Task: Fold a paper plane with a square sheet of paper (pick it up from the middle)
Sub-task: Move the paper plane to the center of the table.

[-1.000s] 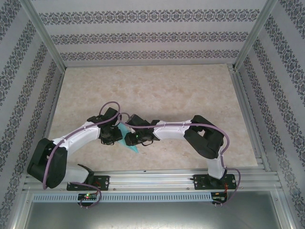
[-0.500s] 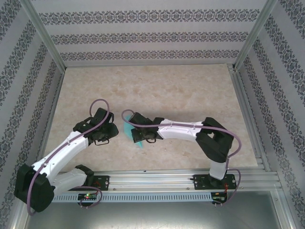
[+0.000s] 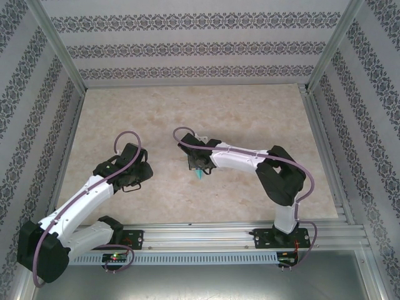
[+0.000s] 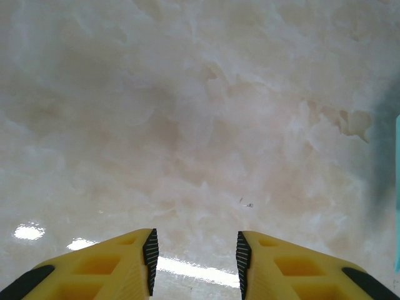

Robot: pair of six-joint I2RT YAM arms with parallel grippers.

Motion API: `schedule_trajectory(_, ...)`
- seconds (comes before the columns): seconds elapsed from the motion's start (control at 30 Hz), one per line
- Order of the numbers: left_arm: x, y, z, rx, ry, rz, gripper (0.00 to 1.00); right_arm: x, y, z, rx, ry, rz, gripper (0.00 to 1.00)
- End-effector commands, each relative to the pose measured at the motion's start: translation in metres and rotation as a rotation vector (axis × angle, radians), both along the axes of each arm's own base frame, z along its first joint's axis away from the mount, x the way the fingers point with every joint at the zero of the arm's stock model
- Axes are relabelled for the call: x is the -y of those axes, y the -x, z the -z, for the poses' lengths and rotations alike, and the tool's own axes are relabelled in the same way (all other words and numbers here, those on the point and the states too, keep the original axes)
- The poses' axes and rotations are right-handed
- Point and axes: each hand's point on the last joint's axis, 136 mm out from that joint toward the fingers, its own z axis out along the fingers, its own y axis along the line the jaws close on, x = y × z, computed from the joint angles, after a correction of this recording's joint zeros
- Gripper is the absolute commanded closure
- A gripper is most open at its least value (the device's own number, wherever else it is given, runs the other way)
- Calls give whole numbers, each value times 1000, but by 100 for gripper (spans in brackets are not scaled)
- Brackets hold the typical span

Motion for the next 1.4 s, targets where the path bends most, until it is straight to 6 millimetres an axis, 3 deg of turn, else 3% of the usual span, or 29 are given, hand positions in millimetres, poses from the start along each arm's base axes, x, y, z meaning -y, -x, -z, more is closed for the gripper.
schedule_trajectory(0.0,-8,8,8,-40,-24,-27,58,0,-3,10,-33,11,36,92)
schedule_trajectory(0.5,-6,5,9,-44,-17,-22,57,11,14,57,-152,75,40,72)
schedule_trajectory(0.67,-4,3,9,-45,-10,-22,57,12,20,67,-175,71,22,72)
schedule_trajectory(0.8,0,-1,8,-37,-5,-2,56,2,6,33,-116,38,-28,70)
schedule_trajectory(0.97,2,-7,1,-11,-11,25,54,-5,-12,-32,-2,-48,-60,58)
schedule_trajectory(1.1,0,-12,-8,22,-33,39,52,-1,-13,-72,68,-96,-71,52)
schedule_trajectory(1.23,-8,-17,-16,53,-86,39,50,31,-12,-111,174,-61,-29,49)
schedule_trajectory(1.3,-15,-20,-21,75,-132,39,49,62,-14,-134,265,-18,20,48)
schedule_trajectory(1.37,-25,-25,-29,105,-205,33,45,103,-14,-160,398,45,95,39)
